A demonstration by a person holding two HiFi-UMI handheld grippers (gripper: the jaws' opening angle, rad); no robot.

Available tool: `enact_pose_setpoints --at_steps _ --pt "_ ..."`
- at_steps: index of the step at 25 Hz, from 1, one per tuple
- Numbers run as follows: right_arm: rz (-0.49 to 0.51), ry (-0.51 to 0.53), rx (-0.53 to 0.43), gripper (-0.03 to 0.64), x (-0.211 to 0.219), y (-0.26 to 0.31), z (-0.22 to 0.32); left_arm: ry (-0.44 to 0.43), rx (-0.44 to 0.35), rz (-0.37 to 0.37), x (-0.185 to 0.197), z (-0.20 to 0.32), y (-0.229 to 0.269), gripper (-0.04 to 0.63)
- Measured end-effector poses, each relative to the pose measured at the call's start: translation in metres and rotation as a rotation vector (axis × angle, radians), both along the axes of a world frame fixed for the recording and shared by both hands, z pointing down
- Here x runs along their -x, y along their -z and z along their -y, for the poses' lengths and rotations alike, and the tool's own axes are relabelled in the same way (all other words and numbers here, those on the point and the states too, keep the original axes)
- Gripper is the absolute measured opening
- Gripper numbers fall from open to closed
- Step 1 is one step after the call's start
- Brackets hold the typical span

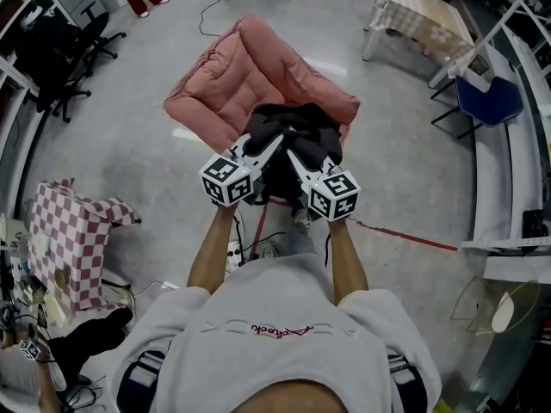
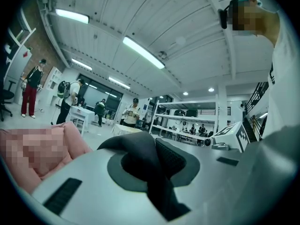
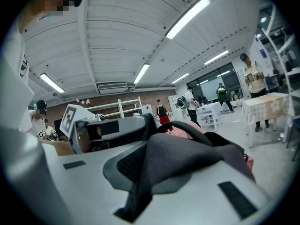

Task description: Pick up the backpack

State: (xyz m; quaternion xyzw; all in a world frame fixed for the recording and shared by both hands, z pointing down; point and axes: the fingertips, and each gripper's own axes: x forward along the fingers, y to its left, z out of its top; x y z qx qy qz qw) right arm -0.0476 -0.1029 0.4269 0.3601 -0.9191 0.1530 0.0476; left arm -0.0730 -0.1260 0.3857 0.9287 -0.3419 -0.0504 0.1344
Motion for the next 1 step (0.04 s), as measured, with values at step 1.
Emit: enact_pose_setpoints --at_steps 1 --pt "0.000 0.000 0.003 0.044 0.0005 -0.0014 -0.0017 0.001 0.004 0.000 0.0004 -0.0017 -0.0016 0.054"
